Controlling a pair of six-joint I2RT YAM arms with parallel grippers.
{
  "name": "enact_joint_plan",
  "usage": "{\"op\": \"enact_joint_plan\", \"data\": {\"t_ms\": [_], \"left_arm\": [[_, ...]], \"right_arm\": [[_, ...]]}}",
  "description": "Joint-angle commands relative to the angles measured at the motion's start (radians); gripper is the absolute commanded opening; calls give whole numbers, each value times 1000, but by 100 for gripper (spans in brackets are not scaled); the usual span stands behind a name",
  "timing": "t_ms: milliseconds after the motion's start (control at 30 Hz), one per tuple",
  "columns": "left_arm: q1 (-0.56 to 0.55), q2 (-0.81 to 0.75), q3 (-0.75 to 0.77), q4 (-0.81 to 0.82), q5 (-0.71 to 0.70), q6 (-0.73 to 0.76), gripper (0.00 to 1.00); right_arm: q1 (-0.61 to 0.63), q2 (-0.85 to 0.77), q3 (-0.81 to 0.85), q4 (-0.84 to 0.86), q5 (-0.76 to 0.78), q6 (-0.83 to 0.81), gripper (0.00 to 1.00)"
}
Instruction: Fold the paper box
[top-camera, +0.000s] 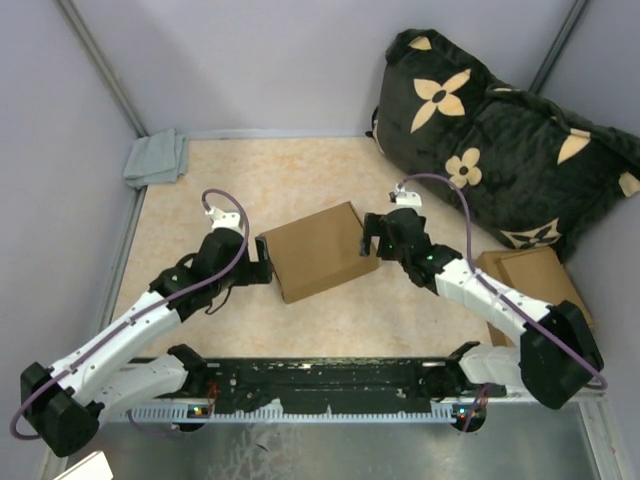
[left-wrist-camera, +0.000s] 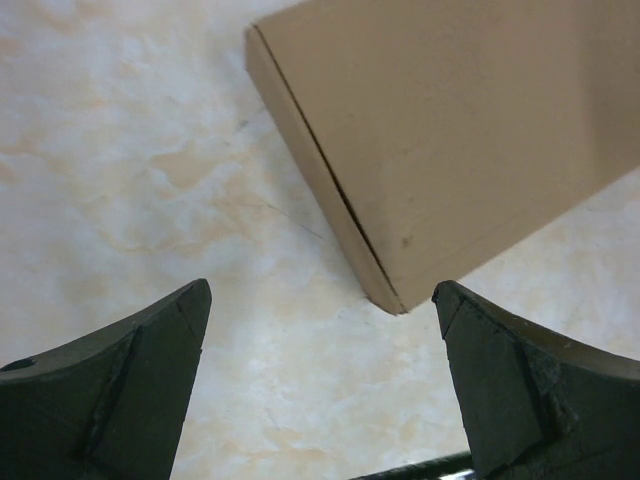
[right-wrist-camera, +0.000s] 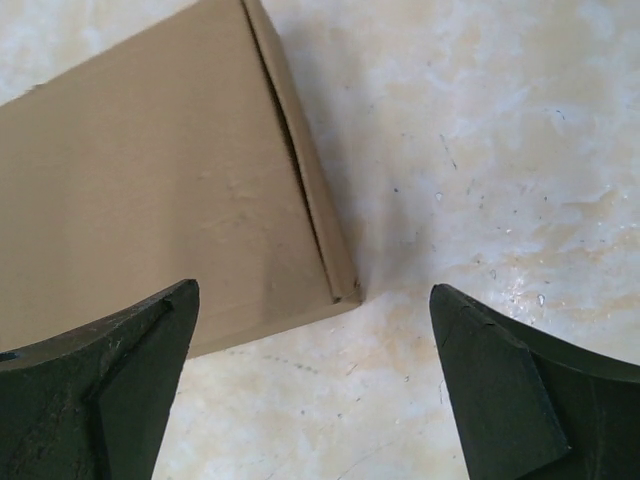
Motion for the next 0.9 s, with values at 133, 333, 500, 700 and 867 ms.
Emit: {"op": "enact_joint_plan", "data": {"t_ms": [133, 333, 500, 700, 867], "left_arm": [[1, 4, -175, 268, 105, -171, 100], [3, 61, -207, 382, 63, -174, 100], [3, 150, -227, 499, 70, -169, 100], [3, 325, -140, 498, 80, -176, 100], [3, 434, -42, 466, 87, -144, 100]], "right_arm": [[-33, 185, 101, 112, -66, -8, 99], [-35, 276, 95, 184, -129, -16, 99], [-35, 295, 49, 243, -182, -3, 99], [-35, 250, -64, 352, -306, -4, 99], [-35, 182, -158, 415, -411, 9, 99]]}}
